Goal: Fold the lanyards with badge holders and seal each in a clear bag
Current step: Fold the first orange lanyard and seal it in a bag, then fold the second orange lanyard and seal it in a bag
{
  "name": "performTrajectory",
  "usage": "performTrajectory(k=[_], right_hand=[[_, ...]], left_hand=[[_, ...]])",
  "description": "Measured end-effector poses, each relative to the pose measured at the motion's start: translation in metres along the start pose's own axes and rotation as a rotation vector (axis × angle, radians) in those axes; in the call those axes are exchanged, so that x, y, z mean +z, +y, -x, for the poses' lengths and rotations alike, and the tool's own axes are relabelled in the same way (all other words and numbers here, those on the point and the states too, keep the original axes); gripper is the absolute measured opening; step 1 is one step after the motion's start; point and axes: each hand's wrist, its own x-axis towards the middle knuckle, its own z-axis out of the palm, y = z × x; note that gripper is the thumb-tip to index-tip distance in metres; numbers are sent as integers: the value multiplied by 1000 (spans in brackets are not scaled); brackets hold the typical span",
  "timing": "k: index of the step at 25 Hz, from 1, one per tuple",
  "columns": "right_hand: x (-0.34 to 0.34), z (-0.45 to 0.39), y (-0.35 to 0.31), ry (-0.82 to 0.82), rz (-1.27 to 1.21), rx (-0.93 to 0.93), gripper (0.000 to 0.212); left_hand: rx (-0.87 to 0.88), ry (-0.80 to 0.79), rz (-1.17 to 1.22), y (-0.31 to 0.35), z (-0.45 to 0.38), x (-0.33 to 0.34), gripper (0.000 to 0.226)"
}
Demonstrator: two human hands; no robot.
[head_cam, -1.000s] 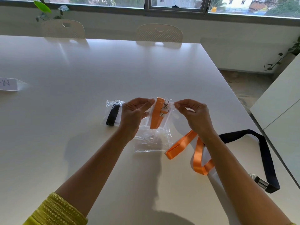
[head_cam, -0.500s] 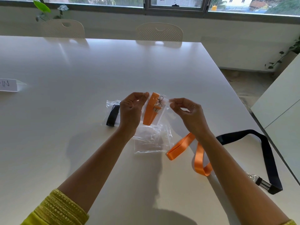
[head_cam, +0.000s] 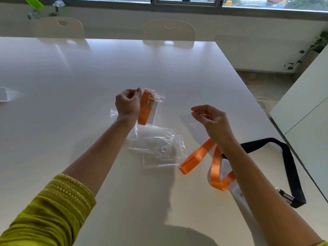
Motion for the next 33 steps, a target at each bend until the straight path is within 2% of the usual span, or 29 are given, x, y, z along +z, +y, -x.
performTrajectory(k=[3, 6, 10, 13, 17, 19, 21, 24, 27, 30, 33], right_hand=[[-4, 2, 1, -5, 3, 22, 15], [-9, 5, 3, 13, 9, 31, 13], [-13, 7, 6, 24, 18, 45, 13], [-17, 8, 4, 30, 15, 49, 13], [-27, 12, 2, 57, 3, 61, 12], [-33, 19, 2, 79, 4, 81, 12], [-44, 28, 3, 117, 17, 99, 12], [-69, 44, 1, 218, 15, 129, 17], [-93, 62, 3, 339, 0, 163, 18], [-106, 77, 5, 375, -10, 197, 17], [-109, 85, 6, 364, -37, 207, 17]], left_hand=[[-84, 4, -159, -12, -23, 4, 20], [-59, -14, -338, -14, -35, 6, 22], [55, -82, -456, -13, -36, 7, 24], [213, -124, -554, -17, -28, 9, 32], [471, -226, -491, -6, 14, 26, 26], [539, -339, -443, 1, 49, 42, 22], [549, -527, -422, 5, 85, 59, 19], [651, -936, -435, 11, 128, 75, 21], [704, -1311, -559, 21, 164, 82, 43], [771, -1379, -698, 21, 188, 85, 77], [838, -1355, -794, 18, 196, 85, 95]])
